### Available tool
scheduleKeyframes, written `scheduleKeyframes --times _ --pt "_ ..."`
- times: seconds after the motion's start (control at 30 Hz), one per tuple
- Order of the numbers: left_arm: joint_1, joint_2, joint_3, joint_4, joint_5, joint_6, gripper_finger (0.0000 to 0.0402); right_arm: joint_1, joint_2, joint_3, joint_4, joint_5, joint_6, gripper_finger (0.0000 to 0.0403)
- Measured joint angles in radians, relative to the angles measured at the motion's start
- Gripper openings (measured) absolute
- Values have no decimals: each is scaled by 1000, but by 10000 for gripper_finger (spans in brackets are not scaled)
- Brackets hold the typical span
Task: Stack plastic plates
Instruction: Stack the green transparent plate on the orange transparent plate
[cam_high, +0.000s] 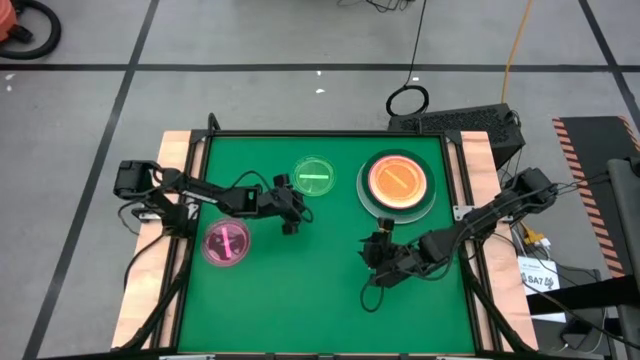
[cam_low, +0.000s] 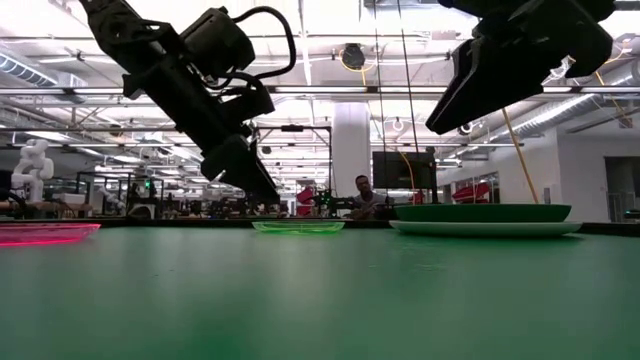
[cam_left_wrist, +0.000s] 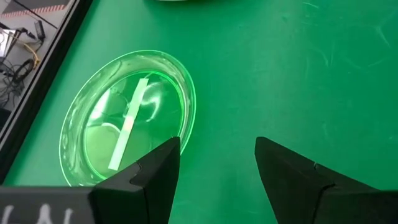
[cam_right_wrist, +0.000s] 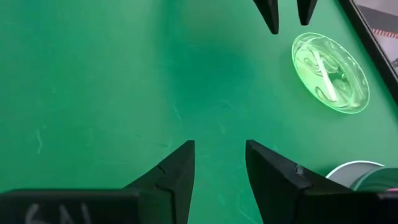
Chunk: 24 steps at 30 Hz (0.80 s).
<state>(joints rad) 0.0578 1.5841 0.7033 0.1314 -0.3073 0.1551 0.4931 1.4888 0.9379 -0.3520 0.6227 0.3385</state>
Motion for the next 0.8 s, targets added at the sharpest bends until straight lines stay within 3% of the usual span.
scheduleKeyframes --times 0.5,0.8 --pt "43 4 0 1 3 128 216 0 0 0 11 0 42 134" --pt "117 108 -2 6 2 171 216 0 0 -1 -5 0 42 134"
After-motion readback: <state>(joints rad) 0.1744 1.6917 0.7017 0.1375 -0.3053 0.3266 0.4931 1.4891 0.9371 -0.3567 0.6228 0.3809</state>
